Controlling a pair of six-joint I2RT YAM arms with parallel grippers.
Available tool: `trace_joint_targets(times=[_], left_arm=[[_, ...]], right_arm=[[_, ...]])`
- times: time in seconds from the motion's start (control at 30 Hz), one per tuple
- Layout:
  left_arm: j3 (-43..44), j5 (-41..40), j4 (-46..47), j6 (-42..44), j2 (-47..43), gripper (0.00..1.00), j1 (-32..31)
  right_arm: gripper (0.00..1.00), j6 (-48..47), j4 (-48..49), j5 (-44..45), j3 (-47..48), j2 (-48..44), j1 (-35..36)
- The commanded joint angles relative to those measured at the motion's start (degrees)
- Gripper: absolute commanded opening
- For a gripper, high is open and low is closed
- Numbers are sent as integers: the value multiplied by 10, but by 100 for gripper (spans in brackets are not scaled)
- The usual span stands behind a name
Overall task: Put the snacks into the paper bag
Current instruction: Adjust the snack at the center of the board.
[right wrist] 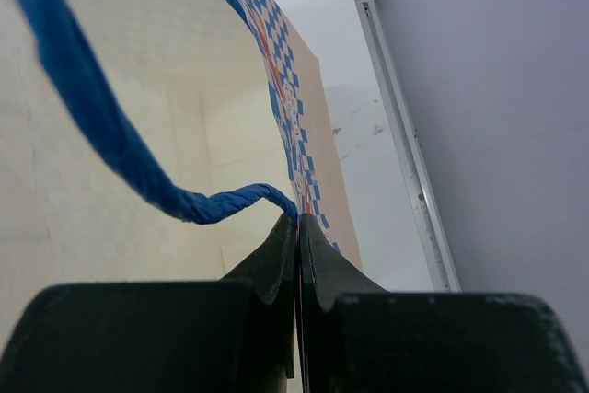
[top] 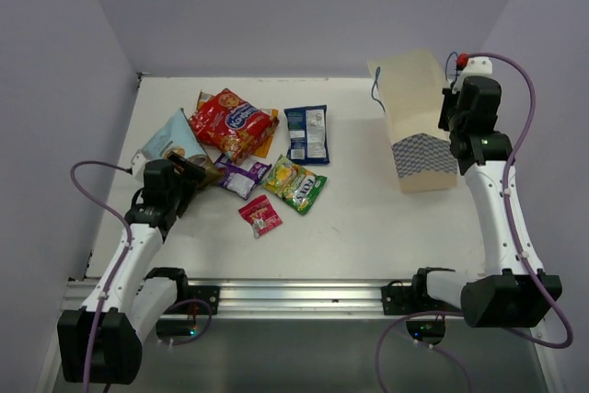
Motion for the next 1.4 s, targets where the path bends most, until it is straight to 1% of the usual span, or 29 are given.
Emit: trace_joint_targets(times=[0.0, 0.07, 0.13, 0.17, 0.2, 0.23, 0.27, 0.33, 0.37, 0.43, 0.47, 0.5, 0.53, 0.57, 0.6, 0.63, 0.7, 0.73, 0.8, 0.83, 0.87, 0.93, 0.97, 1.03, 1.13, 1.23, 1.3, 1.33, 1.37], left_arm=[[-12, -60, 52, -41, -11, 100, 4], [-5, -97, 84, -20, 3, 100, 4], [8, -119, 113, 35, 36, 100, 4], [36, -150, 110, 51, 52, 100, 4], [52, -163, 109, 88, 70, 100, 4], [69, -173, 104, 108, 110, 100, 4], [108, -196, 94, 134, 132, 100, 5], [142, -211, 83, 163, 192, 100, 8], [173, -225, 80, 177, 213, 100, 10], [215, -220, 89, 201, 270, 100, 15], [232, -219, 91, 223, 291, 100, 15], [249, -218, 96, 239, 311, 100, 32], [279, -215, 102, 258, 355, 100, 33], [295, -214, 101, 286, 378, 100, 34], [311, -205, 99, 300, 423, 100, 35], [345, -178, 97, 314, 446, 100, 36], [375, -146, 95, 354, 498, 100, 37], [397, -114, 96, 366, 511, 100, 38], [410, -68, 126, 414, 533, 98, 37], [419, -25, 139, 430, 536, 97, 37], [422, -1, 165, 458, 537, 96, 36], [433, 57, 197, 483, 538, 95, 33], [436, 73, 217, 508, 538, 94, 28], [453, 133, 228, 533, 546, 93, 22], [491, 190, 218, 589, 573, 89, -6], [528, 198, 188, 595, 585, 89, -38], [530, 188, 195, 573, 561, 90, -53], [520, 181, 204, 529, 546, 93, -53], [514, 164, 218, 513, 529, 96, -52]], right_arm=[[0, -12, 19, 21, -1, -23, 9], [0, -14, 21, 23, -1, -24, 19], [0, -16, 21, 28, -1, -25, 27], [0, -17, 21, 30, -1, -25, 30], [0, -19, 21, 33, -1, -27, 32], [0, -20, 20, 36, -1, -29, 34], [0, -23, 18, 37, -1, -30, 37], [0, -23, 17, 39, -1, -31, 38], [0, -23, 16, 39, -1, -31, 39], [0, -23, 17, 41, -1, -32, 41], [0, -24, 16, 42, -1, -32, 43], [0, -25, 16, 42, -1, -32, 45], [0, -25, 16, 43, -1, -32, 45], [0, -26, 17, 43, -2, -33, 48], [0, -27, 17, 44, -2, -33, 48], [0, -28, 17, 45, -2, -33, 49], [0, -30, 18, 46, -3, -34, 50], [0, -30, 18, 47, -3, -35, 50], [0, -30, 16, 48, -1, -35, 51], [0, -31, 16, 47, -1, -34, 52], [0, -31, 16, 46, 0, -34, 51], [0, -31, 14, 47, 1, -34, 52], [0, -31, 14, 45, 2, -34, 53], [0, -31, 13, 44, 3, -34, 53], [0, -30, 12, 43, 4, -35, 52], [0, -30, 10, 43, 5, -36, 52], [0, -30, 7, 43, 6, -38, 52], [0, -30, 7, 43, 6, -39, 53], [0, -30, 7, 43, 7, -40, 53]])
